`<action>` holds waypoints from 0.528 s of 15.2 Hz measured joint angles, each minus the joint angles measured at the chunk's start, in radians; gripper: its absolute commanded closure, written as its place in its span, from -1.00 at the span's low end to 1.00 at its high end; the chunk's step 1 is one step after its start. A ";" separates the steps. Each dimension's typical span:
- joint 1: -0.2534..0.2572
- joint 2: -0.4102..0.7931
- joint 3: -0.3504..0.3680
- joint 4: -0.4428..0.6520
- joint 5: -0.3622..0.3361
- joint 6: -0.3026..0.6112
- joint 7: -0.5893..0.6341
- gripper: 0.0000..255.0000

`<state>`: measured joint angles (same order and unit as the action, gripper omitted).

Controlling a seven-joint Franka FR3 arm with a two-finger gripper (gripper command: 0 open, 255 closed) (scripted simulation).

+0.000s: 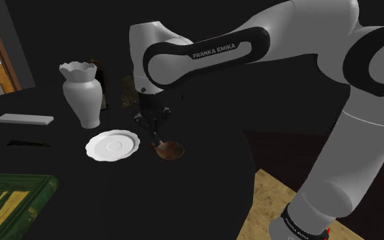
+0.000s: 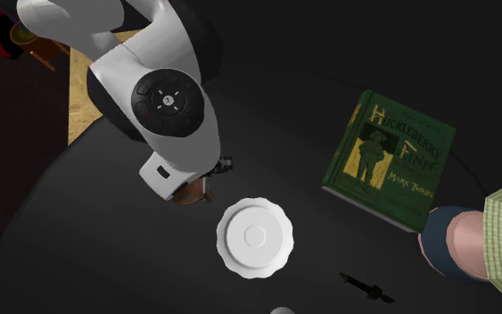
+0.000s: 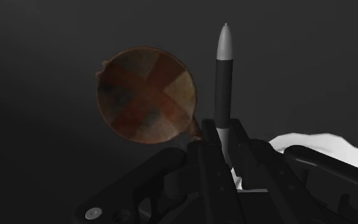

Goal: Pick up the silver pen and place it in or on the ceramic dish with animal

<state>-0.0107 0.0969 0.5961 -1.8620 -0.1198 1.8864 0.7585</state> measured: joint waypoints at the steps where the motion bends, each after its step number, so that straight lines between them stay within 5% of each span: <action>1: -0.016 -0.016 -0.010 -0.022 0.008 0.012 -0.028 1.00; 8: -0.071 -0.103 -0.054 -0.151 0.053 0.074 -0.138 1.00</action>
<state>-0.0816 -0.0066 0.5424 -2.0127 -0.0668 1.9607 0.6205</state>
